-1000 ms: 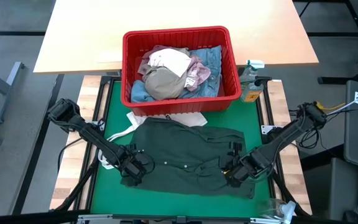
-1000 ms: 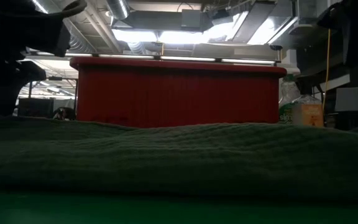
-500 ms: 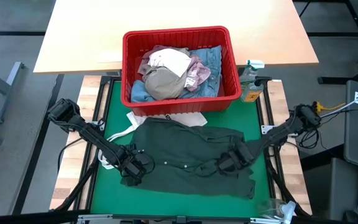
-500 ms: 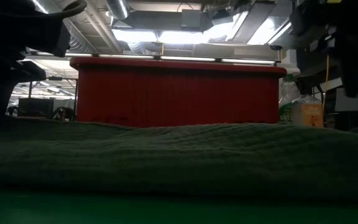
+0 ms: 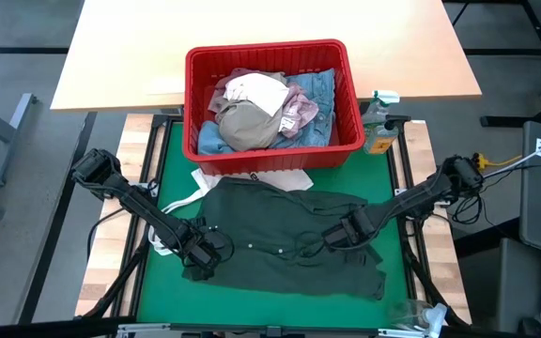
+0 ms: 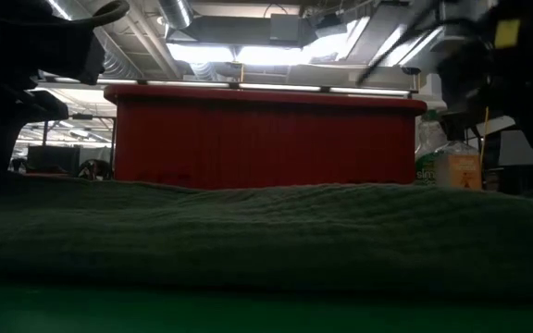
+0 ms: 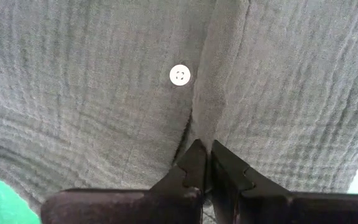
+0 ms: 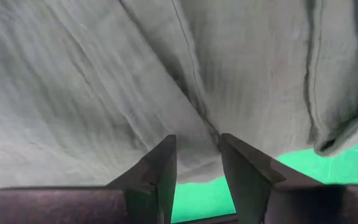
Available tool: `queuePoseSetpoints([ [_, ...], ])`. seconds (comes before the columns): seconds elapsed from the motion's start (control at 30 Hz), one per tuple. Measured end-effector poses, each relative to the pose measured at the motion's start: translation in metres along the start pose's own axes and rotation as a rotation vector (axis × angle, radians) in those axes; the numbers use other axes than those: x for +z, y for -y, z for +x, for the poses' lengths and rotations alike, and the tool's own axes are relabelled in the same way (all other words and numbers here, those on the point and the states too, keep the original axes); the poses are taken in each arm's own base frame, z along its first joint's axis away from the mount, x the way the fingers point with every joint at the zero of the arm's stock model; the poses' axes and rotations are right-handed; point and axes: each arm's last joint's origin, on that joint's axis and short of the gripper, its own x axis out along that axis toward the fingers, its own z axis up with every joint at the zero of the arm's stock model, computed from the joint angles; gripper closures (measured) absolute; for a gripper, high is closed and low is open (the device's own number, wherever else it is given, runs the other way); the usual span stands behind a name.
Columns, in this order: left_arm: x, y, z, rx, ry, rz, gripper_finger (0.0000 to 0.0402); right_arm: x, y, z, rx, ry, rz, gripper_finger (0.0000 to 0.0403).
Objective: Fold laundry
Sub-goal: Fold the green shirt
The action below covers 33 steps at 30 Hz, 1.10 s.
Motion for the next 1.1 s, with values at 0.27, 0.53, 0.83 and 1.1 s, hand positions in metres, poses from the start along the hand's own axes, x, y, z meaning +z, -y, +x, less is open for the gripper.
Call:
queuePoseSetpoints([
  [0.27,0.000,0.000,0.000,0.000,0.000,0.000,0.0396,-0.001,0.000,0.007,0.011,-0.008,-0.006,0.0280],
  [0.53,-0.001,-0.001,-0.001,-0.009,-0.031,-0.005,0.0399,-0.001,-0.001,0.007,0.046,-0.020,0.004,0.0388],
  [0.83,0.004,-0.002,-0.027,0.103,-0.084,0.012,0.0401,-0.002,-0.002,-0.010,0.017,-0.031,0.049,0.0396],
  [1.1,0.008,-0.004,-0.039,0.184,-0.061,0.023,0.0401,-0.006,0.001,-0.026,-0.053,-0.065,0.163,0.0399],
])
